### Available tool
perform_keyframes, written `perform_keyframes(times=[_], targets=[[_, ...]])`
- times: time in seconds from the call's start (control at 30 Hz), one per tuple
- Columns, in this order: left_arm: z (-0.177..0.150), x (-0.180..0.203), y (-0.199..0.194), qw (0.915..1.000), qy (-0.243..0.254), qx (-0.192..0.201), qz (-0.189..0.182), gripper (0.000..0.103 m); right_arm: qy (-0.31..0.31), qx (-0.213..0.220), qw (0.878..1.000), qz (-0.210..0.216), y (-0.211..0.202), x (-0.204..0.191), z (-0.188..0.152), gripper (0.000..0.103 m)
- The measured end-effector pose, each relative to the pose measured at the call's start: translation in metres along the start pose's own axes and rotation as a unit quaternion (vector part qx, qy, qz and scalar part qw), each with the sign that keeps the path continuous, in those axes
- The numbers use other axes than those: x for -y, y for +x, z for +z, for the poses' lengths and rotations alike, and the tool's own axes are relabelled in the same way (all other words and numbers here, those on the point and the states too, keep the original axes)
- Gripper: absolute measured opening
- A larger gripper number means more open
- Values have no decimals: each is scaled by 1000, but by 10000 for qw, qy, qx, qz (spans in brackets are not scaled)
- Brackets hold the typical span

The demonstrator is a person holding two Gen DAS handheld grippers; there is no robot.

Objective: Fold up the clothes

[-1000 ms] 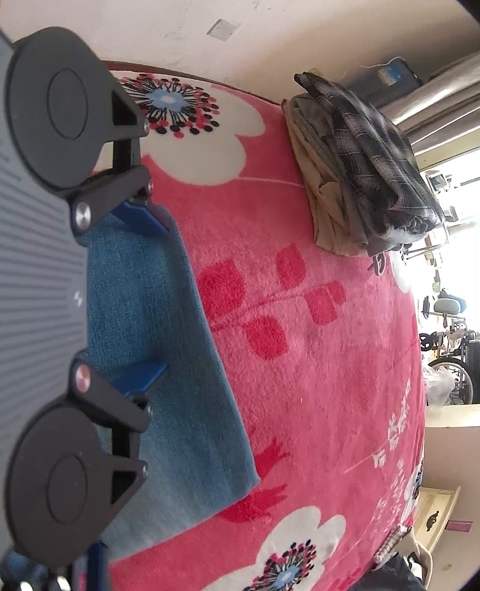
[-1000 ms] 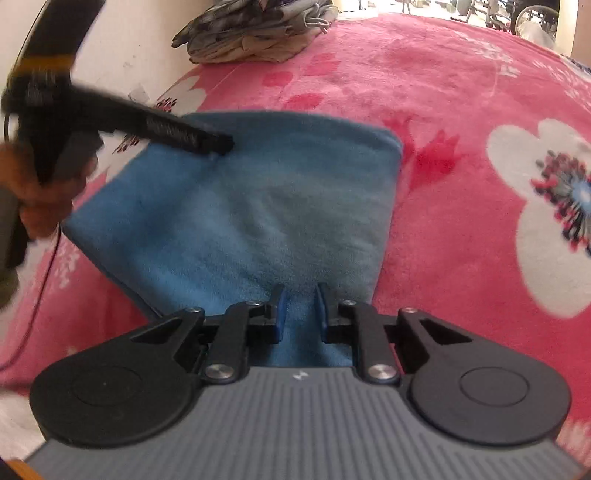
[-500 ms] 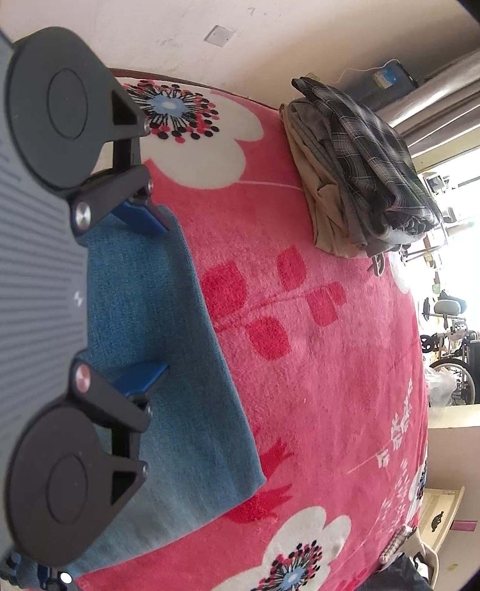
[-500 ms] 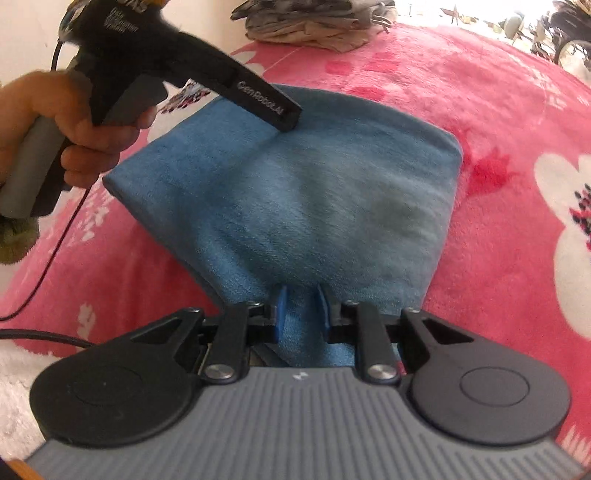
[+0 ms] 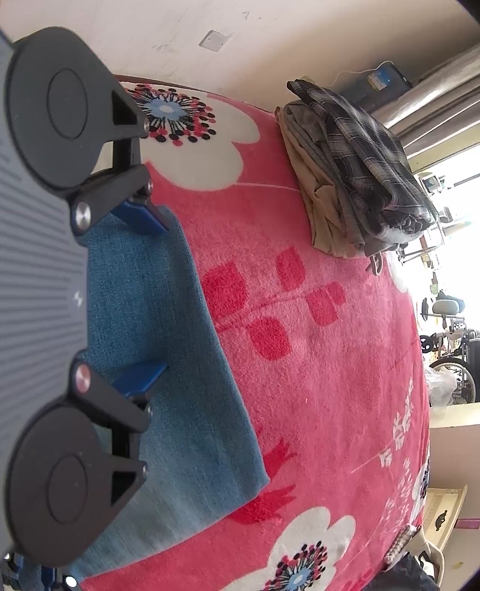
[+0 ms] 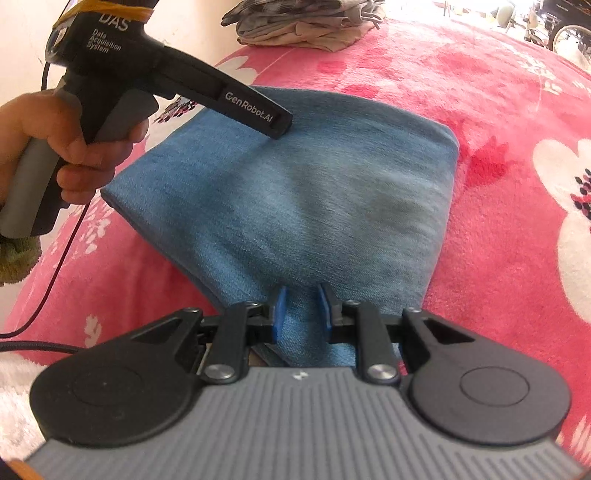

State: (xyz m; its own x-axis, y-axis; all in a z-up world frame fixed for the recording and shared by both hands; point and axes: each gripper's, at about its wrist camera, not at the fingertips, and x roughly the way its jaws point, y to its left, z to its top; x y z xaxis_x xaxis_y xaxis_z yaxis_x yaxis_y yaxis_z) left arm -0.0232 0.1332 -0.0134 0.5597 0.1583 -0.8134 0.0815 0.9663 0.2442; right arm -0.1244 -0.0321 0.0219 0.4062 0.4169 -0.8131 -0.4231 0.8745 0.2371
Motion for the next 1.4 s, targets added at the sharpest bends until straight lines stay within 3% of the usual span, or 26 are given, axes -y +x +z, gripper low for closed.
perform_keyframes(times=[0.13, 0.23, 0.3, 0.37, 0.47, 0.57, 0.7, 0.87, 0.9, 1.0, 1.13, 1.27, 1.4], targets=[[-2, -9, -7, 9996, -182, 167, -137, 77, 712, 270, 9965, 344, -18, 25, 7, 23], [-4, -17, -26, 9979, -247, 545, -261, 77, 2099, 946, 9729, 192, -56, 74, 5, 31], [-6, -17, -42, 9954, -117, 738, -592, 77, 2794, 1098, 9539, 47, -78, 99, -7, 32], [-11, -9, -60, 9890, 326, 829, -1182, 77, 3034, 1096, 9465, 3, -93, 109, -22, 32], [-27, 15, -83, 9672, 1279, 785, -2049, 77, 3224, 825, 9428, 175, -94, 106, -47, 32], [-48, 46, -95, 9379, 2269, 636, -2545, 77, 3185, 625, 9456, 206, -87, 97, -56, 33], [-72, 87, -97, 9042, 3417, 511, -2512, 75, 2975, 593, 9527, 205, -81, 86, -55, 32], [-88, 115, -82, 8904, 4027, 502, -2062, 67, 3168, 590, 9463, 248, -83, 90, -58, 33], [-90, 117, -79, 8884, 4106, 529, -1986, 61, 3221, 621, 9443, 259, -84, 92, -59, 33], [-89, 114, -76, 8908, 4086, 648, -1878, 46, 3388, 634, 9384, 254, -83, 94, -62, 33], [-74, 101, -77, 9085, 3533, 790, -2086, 24, 3383, 636, 9385, 259, -83, 90, -64, 26], [-66, 92, -74, 9193, 3173, 851, -2168, 17, 3204, 527, 9451, 361, -84, 76, -68, 18], [-65, 88, -72, 9234, 2983, 878, -2251, 16, 2825, 371, 9582, 270, -82, 56, -69, 15]])
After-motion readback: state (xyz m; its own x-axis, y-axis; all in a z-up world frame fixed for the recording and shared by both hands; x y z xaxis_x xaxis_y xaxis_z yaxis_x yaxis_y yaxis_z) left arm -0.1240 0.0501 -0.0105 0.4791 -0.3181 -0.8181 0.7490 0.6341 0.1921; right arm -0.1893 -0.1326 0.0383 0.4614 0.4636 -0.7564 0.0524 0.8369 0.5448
